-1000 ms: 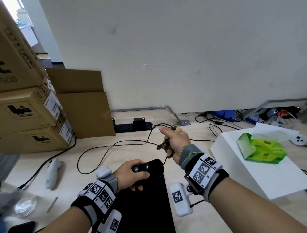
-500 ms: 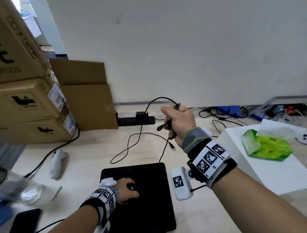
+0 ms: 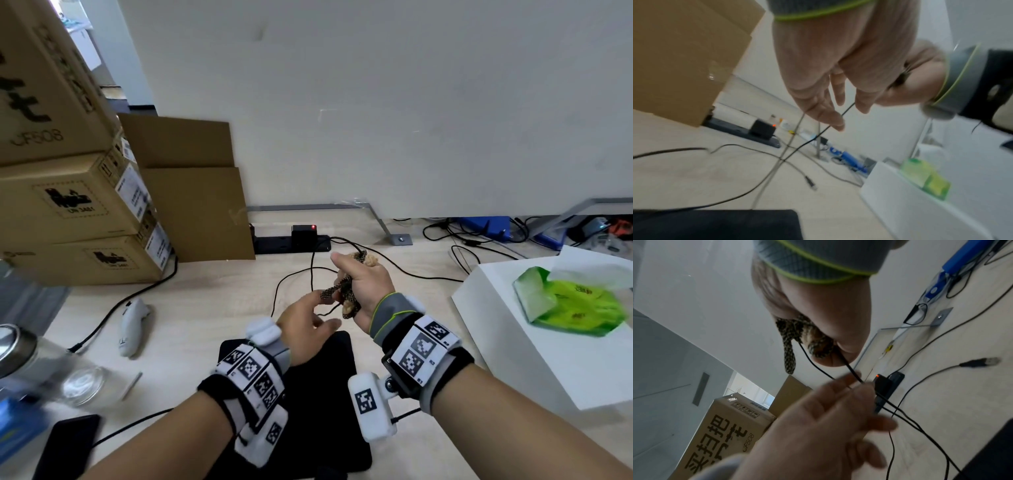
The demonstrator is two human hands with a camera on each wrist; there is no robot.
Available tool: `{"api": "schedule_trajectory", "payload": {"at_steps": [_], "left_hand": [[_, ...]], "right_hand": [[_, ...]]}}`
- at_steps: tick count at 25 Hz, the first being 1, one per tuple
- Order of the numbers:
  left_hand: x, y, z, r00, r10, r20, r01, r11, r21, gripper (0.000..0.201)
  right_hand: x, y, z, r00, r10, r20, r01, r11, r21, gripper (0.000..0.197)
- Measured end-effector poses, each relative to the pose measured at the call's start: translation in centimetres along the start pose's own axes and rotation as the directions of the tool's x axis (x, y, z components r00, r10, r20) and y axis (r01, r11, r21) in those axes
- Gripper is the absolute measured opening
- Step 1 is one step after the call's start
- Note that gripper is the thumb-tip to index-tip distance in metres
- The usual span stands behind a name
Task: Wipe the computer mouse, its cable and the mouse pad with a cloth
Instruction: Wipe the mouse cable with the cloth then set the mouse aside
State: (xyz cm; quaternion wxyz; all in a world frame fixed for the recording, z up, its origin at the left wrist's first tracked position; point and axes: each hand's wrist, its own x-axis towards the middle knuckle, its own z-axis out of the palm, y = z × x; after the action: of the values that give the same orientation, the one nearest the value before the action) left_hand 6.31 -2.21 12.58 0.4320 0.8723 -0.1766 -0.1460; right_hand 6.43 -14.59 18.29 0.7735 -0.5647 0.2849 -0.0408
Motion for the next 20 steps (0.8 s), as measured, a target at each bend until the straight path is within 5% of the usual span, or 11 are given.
{"api": "schedule_trajectory", "payload": {"at_steps": [2,4,10,16,20], "left_hand": [[0.4,1.5,0.1,0.996,0.044,0.080,-0.031,0.988,-0.149,0.008],[0.3,1.0,-0.2,0.993,0.050,0.109,-0.031,0.985,-0.167,0.014],[0.9,-5.2,-2.7,0.983,-0.069,0.170,0.038,0.983,0.182,0.025],[-0.3,-11.7,-4.2,0.906,-0.348,0.243,0.187,0.841,0.507,0.016],[0.5,-4.7,-2.6,0.984,-0.124,0.125,0.100,0.978,0.184,0.031]], "right_hand": [[0.0,-0.2,0.0,1.000,0.010,0.000,-0.010,0.997,0.080,0.031],[0.1,-1.0,-0.4,1.000,0.013,-0.020,-0.012,0.997,0.071,0.029],[0.6,-4.8,-1.8,0.994,-0.050,-0.101,0.061,0.991,0.117,0.024],[0.7,-5.9,-1.6,0.992,-0.089,-0.085,0.099,0.987,0.130,0.026],[0.8,-2.9,-0.6,0.997,-0.052,-0.050,0.055,0.997,0.059,0.027]]}}
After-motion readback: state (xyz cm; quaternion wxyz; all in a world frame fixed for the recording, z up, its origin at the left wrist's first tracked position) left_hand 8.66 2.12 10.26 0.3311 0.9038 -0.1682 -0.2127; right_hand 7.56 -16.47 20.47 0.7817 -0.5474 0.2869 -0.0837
